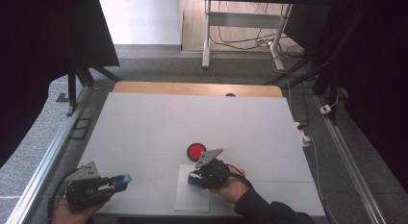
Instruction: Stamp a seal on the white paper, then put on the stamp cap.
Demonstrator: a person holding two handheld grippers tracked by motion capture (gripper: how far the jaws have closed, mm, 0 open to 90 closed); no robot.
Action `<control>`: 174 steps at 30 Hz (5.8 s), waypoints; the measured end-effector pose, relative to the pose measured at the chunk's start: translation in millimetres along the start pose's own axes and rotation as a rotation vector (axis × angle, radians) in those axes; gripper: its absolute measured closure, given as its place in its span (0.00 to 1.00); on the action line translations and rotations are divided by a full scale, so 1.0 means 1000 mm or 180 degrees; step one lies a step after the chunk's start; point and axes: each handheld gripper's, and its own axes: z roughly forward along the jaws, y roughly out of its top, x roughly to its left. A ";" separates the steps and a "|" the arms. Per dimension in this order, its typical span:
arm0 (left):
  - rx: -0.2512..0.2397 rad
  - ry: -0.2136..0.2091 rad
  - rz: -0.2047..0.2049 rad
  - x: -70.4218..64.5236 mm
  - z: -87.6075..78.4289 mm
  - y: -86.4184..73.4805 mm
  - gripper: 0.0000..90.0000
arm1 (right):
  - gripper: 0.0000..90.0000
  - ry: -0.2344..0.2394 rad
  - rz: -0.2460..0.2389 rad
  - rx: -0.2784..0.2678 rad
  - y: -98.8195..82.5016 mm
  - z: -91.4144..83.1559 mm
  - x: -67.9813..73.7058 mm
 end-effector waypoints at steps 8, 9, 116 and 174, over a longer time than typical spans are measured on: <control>-0.0003 0.0000 0.0001 0.000 0.000 0.000 0.76 | 0.80 -0.0034 -0.0016 0.0024 0.001 0.000 0.002; -0.0002 -0.0001 -0.0001 0.000 0.000 0.000 0.76 | 0.80 -0.0030 -0.0009 0.0021 0.001 0.000 0.002; -0.0064 -0.1155 0.0752 -0.015 0.071 0.074 0.76 | 0.80 0.0369 0.0027 -0.1066 0.027 -0.080 -0.004; 0.0021 -0.2138 0.1434 -0.029 0.130 0.116 0.76 | 0.80 0.0714 -0.0248 -0.1277 0.035 -0.086 0.003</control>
